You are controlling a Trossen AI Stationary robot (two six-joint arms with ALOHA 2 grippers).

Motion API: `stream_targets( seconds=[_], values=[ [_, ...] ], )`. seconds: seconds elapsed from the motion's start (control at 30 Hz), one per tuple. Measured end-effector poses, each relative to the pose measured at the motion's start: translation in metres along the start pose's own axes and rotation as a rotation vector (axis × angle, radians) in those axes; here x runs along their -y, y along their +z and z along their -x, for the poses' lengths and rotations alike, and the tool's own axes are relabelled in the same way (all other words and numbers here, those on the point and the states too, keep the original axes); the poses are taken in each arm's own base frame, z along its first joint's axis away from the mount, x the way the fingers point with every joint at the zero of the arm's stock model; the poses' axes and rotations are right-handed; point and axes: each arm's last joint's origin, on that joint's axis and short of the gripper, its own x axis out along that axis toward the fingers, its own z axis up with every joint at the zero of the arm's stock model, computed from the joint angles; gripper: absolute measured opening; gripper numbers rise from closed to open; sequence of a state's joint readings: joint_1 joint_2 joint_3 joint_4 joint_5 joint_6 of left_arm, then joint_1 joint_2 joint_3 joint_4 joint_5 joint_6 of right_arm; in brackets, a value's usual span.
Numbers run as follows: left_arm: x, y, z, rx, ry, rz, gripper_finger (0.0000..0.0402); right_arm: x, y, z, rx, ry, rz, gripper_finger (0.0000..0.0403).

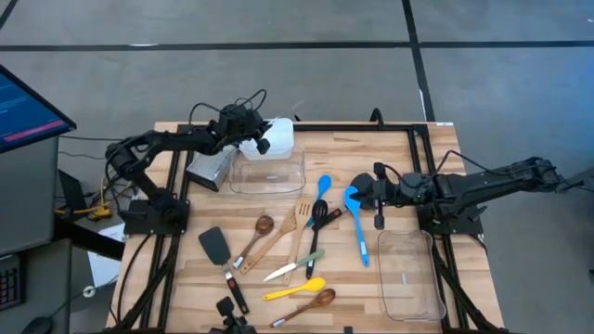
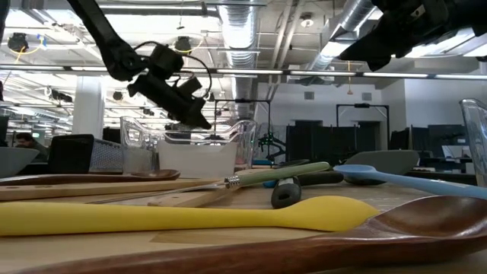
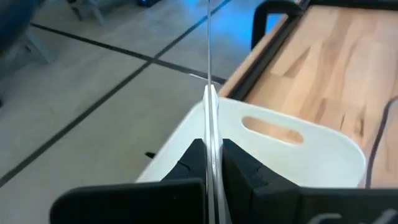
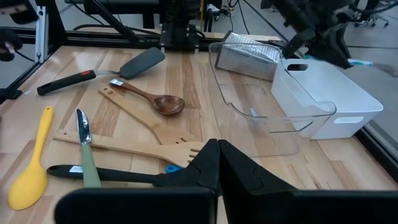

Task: Pick & Place Kitchen Items
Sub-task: Put the blue patterned table knife into the white bin

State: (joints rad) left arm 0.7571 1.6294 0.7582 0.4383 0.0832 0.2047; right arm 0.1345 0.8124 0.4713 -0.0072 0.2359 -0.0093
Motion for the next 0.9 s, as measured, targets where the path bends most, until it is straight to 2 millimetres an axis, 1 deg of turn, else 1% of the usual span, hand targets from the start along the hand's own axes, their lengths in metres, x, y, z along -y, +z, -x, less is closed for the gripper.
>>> stream_targets(
  seconds=[0.1,0.23,0.37,0.63,0.9],
  values=[
    [-0.002,-0.008,-0.006,-0.013,-0.038,0.012,0.0006,0.0,0.0,0.0,0.0,0.0,-0.001,0.0],
    [-0.001,-0.017,-0.012,-0.047,-0.044,0.031,0.0006,0.0,0.0,0.0,0.0,0.0,-0.003,0.0],
    [0.0,-0.022,-0.016,-0.065,-0.051,0.034,0.0006,0.0,0.0,0.0,0.0,0.0,-0.003,0.0],
    [0.0,-0.021,-0.014,-0.064,-0.065,0.045,0.0006,0.0,0.0,0.0,-0.001,0.0,-0.002,0.0],
    [0.001,-0.029,-0.013,-0.139,-0.059,0.053,0.0006,0.0,-0.001,0.0,-0.015,0.0,0.001,0.0]
  ],
)
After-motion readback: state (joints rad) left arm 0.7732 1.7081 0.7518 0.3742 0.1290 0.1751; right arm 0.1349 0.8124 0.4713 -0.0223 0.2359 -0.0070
